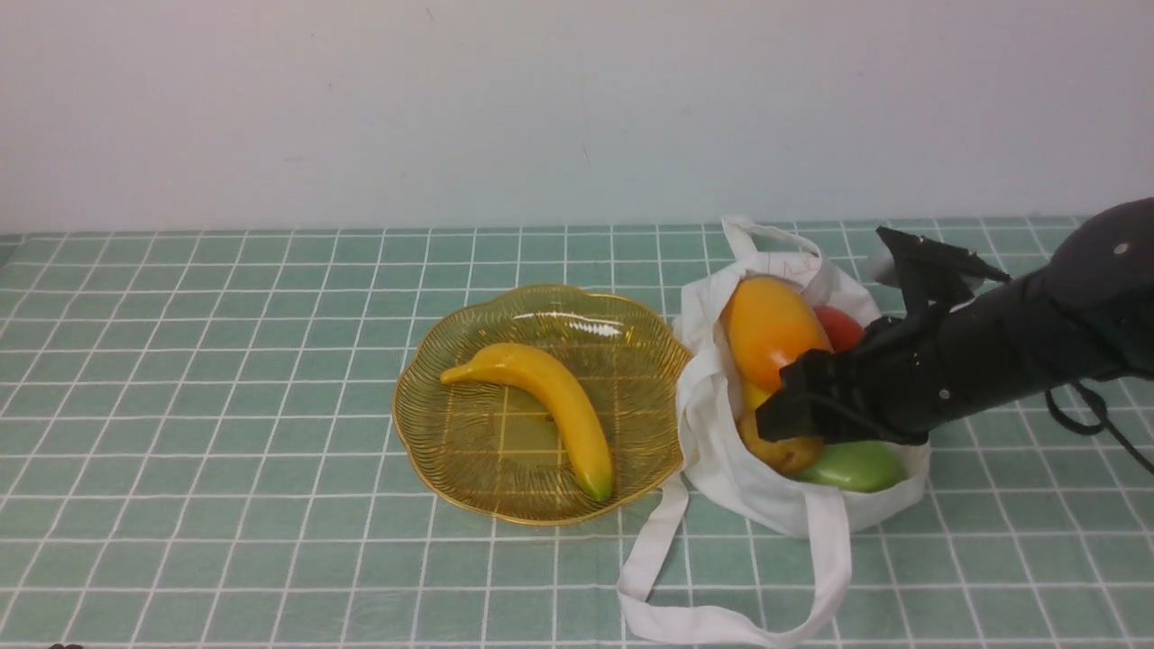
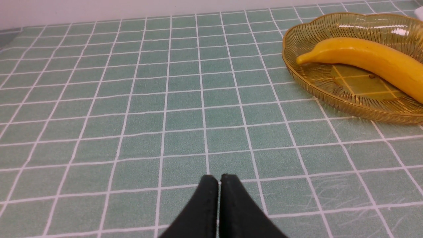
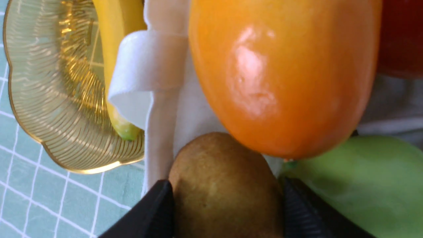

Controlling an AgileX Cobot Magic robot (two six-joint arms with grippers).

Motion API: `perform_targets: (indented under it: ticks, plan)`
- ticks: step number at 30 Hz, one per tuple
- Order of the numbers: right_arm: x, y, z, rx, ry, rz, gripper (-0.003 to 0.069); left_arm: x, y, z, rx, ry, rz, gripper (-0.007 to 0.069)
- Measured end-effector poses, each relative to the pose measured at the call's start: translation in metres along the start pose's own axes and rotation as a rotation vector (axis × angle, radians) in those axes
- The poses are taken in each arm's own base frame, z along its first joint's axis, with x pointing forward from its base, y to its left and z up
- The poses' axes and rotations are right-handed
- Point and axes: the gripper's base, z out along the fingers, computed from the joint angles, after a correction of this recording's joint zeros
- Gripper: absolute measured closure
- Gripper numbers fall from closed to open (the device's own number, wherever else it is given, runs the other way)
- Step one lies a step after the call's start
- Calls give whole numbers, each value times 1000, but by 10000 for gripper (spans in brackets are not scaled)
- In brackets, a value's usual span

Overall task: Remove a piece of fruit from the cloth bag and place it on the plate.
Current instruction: Use the right arm to put the kiwi into the empty plate on the left

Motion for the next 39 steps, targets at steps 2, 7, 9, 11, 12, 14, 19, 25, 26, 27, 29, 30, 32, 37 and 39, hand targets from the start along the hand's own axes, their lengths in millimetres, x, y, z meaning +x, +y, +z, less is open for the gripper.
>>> perform_targets:
  ticks: [2,7,9,11,12,14,19,25,26,27,29,30,32,37,39]
  plan:
    - [-1,5,-10,-5,-17,-21,274,0,0,0,0,0,0,632]
    - [-1,16,-31,-28,-35,-61,274,0,0,0,0,0,0,632]
    - [1,24,-49,-35,-54,-103,274,0,0,0,0,0,0,632]
    - [2,28,-60,-28,-76,-135,274,0,0,0,0,0,0,632]
    - [2,30,-64,-23,-87,-149,274,0,0,0,0,0,0,632]
    - [2,32,-72,-16,-108,-170,274,0,0,0,0,0,0,632]
    - [1,31,-77,22,-125,-209,274,0,0,0,0,0,0,632]
    - [-4,35,-86,32,-144,-232,274,0,0,0,0,0,0,632]
    - [-9,38,-92,31,-161,-248,274,0,0,0,0,0,0,632]
    - [-12,41,-96,28,-173,-257,274,0,0,0,0,0,0,632]
    - [-26,53,-114,7,-218,-291,274,0,0,0,0,0,0,632]
    - [-33,60,-122,-17,-242,-296,274,0,0,0,0,0,0,632]
    - [-38,67,-127,-50,-264,-293,274,0,0,0,0,0,0,632]
    - [-41,106,-97,-205,-235,-389,274,0,0,0,0,0,0,632]
    - [-39,115,-74,-222,-203,-440,274,0,0,0,0,0,0,632]
